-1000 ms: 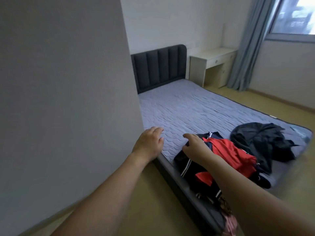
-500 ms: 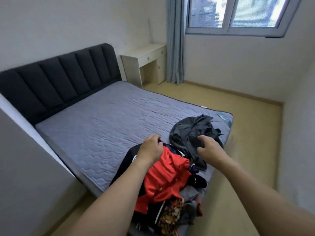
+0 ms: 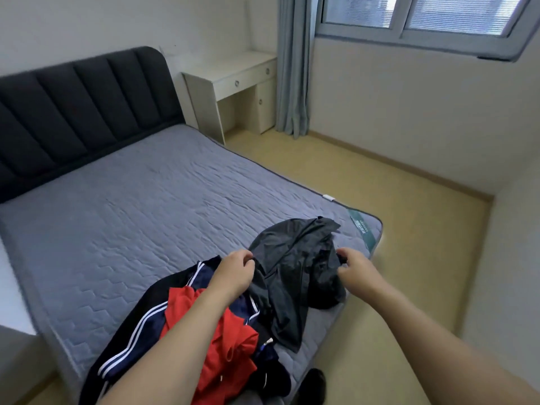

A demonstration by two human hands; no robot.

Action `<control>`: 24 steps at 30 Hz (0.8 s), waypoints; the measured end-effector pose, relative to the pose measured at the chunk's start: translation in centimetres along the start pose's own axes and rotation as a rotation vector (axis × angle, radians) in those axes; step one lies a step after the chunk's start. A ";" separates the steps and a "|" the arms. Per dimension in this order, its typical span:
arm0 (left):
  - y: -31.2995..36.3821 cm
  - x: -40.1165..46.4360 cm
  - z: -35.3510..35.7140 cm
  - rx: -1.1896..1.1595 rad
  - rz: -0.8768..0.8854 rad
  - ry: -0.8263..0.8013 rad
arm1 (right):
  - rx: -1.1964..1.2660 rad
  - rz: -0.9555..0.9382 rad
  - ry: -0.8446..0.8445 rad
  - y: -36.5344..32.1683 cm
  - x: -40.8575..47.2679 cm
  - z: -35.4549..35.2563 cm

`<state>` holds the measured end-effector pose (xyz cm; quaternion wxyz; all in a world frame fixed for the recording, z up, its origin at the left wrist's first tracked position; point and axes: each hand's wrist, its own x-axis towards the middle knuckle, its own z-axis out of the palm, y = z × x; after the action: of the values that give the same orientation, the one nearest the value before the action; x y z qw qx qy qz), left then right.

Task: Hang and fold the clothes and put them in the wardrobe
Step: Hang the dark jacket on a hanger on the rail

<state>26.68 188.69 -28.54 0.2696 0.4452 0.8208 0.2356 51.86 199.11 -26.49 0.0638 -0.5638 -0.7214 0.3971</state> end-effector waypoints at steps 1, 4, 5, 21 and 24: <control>0.6 2.5 1.2 -0.021 -0.014 -0.003 | 0.003 0.013 0.000 0.5 2.5 -0.7; 3.0 10.3 5.2 -0.051 -0.082 -0.060 | -0.004 0.052 -0.030 2.2 10.2 -3.1; 3.9 12.4 6.6 -0.055 -0.106 -0.090 | -0.009 0.058 -0.052 3.0 12.6 -4.0; -0.7 44.4 43.6 0.149 -0.396 -0.355 | 0.148 0.448 -0.379 27.7 52.6 10.4; -3.8 45.8 48.2 0.280 -0.404 -0.366 | 0.140 0.521 -0.473 31.2 54.8 15.1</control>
<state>34.88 233.19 -77.44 0.3902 0.3407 0.8551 -0.0225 47.98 240.45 -76.31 -0.1699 -0.6157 -0.5193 0.5678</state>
